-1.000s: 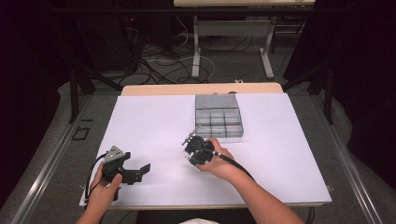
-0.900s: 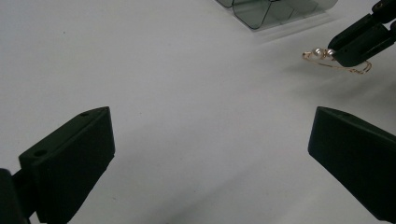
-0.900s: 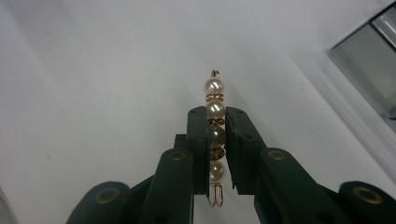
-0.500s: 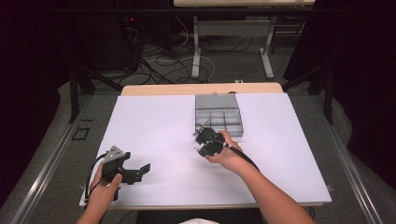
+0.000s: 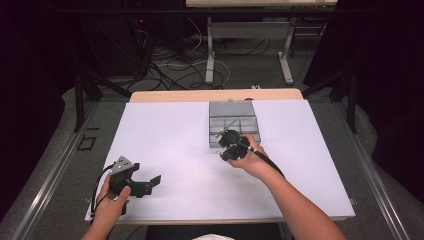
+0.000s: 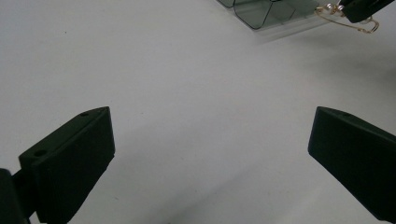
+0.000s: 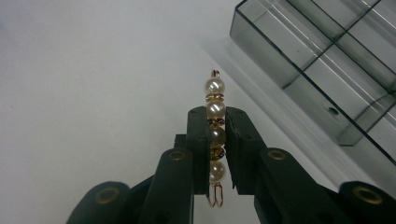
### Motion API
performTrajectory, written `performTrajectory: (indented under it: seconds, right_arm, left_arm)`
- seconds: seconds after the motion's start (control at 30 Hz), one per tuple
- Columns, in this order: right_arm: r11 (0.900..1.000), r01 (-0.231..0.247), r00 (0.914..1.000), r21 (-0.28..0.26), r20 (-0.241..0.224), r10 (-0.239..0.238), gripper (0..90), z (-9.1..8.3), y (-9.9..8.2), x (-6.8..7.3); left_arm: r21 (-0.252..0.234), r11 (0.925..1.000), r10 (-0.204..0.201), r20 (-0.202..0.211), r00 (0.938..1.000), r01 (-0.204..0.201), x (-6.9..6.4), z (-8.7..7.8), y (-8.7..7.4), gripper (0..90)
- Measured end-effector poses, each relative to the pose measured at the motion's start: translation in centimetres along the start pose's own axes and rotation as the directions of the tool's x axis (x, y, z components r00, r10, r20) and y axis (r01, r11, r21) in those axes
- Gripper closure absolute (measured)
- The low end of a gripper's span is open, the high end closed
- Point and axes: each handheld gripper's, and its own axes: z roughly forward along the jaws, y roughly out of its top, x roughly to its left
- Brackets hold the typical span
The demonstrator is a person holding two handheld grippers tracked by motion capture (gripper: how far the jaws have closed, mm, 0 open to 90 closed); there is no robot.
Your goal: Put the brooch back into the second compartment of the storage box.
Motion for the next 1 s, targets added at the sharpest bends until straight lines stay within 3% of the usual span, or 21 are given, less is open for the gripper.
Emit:
performTrajectory:
  seconds: [0.07,0.13,0.17,0.23,0.3,0.33,0.5,0.53,0.6,0.67,0.7,0.83,0.97,1.0]
  right_arm:
    - [0.9999,-0.008,0.9999,-0.015,0.008,0.008,80.8,-0.1,-0.1,-0.4]
    - [0.9994,-0.033,0.9994,0.008,0.0,0.033,80.8,-0.5,-0.1,-0.6]
    - [0.9999,-0.015,0.9999,-0.007,0.003,0.015,80.8,-0.5,-0.1,-0.9]
    - [0.9989,-0.047,0.9989,-0.005,0.005,0.047,80.8,-0.7,-0.2,-1.1]
    - [0.9996,-0.028,0.9996,-0.001,0.006,0.028,80.8,-0.9,-0.2,-1.5]
    - [0.9992,-0.033,0.9995,-0.021,0.005,0.033,80.8,-0.8,-0.2,-1.6]
    - [0.999,-0.044,0.9988,-0.004,0.019,0.044,80.8,-1.4,-0.2,-2.3]
    - [0.998,-0.048,0.9985,-0.041,0.022,0.049,80.8,-1.2,-0.3,-2.5]
    - [0.9987,-0.051,0.9983,-0.009,0.028,0.051,80.8,-1.6,-0.3,-2.8]
    - [0.9966,-0.062,0.9976,-0.053,0.026,0.064,80.8,-1.5,-0.4,-3.0]
    - [0.9977,-0.064,0.9971,-0.025,0.039,0.065,80.8,-1.7,-0.3,-3.1]
    - [0.9969,-0.061,0.9972,-0.049,0.041,0.063,80.8,-1.8,-0.4,-3.8]
    - [0.9974,-0.067,0.9961,-0.027,0.056,0.069,80.8,-2.1,-0.2,-4.2]
    - [0.9951,-0.078,0.9947,-0.061,0.061,0.082,80.8,-2.0,-0.2,-4.3]
  left_arm:
    - [-0.001,1.0,-0.01,0.002,1.0,0.01,-0.1,0.0,0.0,0.3]
    - [-0.002,1.0,-0.008,0.002,1.0,0.008,-0.1,0.0,0.0,0.4]
    - [-0.002,1.0,-0.007,0.002,1.0,0.007,-0.1,0.0,0.0,0.3]
    - [-0.001,1.0,-0.007,0.001,1.0,0.007,-0.1,0.0,0.0,0.4]
    - [-0.002,1.0,-0.008,0.002,1.0,0.008,-0.1,0.0,0.0,0.4]
    - [-0.002,1.0,-0.008,0.0,1.0,0.008,-0.1,0.0,0.0,0.4]
    - [-0.002,1.0,-0.008,0.001,1.0,0.008,-0.1,0.0,0.0,0.4]
    - [-0.002,1.0,-0.007,0.002,1.0,0.007,-0.1,0.0,0.0,0.4]
    - [0.0,1.0,0.001,0.0,1.0,-0.001,0.0,0.0,0.0,0.4]
    - [0.0,1.0,0.001,0.0,1.0,-0.001,0.0,0.0,0.0,0.3]
    - [-0.001,1.0,-0.006,0.001,1.0,0.006,0.0,0.0,0.0,0.4]
    - [-0.002,1.0,-0.008,0.002,1.0,0.008,-0.1,0.0,0.0,0.4]
    - [-0.002,1.0,-0.007,0.002,1.0,0.007,-0.1,0.1,0.0,0.4]
    - [-0.002,1.0,-0.007,0.002,1.0,0.007,-0.1,0.1,0.0,0.3]
